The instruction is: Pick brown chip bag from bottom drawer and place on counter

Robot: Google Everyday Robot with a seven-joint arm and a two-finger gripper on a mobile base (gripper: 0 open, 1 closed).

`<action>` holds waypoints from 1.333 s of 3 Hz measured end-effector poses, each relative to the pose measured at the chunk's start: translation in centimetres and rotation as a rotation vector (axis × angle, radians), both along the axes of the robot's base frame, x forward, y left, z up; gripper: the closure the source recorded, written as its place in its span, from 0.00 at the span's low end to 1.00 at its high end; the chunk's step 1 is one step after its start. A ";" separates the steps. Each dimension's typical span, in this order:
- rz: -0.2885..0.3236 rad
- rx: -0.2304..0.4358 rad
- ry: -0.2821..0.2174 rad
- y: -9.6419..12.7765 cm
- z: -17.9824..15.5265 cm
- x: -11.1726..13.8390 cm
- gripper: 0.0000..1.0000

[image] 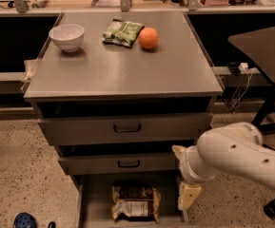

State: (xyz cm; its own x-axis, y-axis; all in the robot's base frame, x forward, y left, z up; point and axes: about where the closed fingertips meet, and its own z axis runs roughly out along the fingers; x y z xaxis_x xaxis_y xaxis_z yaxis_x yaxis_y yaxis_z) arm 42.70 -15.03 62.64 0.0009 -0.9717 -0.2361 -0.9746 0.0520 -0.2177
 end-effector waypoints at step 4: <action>0.195 0.094 0.043 5.3 -11.3 1.6 0.00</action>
Offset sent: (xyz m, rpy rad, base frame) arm 0.0122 -0.0117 -0.0625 0.2275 -0.0927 0.0346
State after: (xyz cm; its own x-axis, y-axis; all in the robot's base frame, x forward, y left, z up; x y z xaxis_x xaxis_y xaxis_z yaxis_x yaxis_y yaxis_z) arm 44.35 -9.70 51.31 0.1748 -0.9278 -0.3295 -0.9765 -0.1204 -0.1789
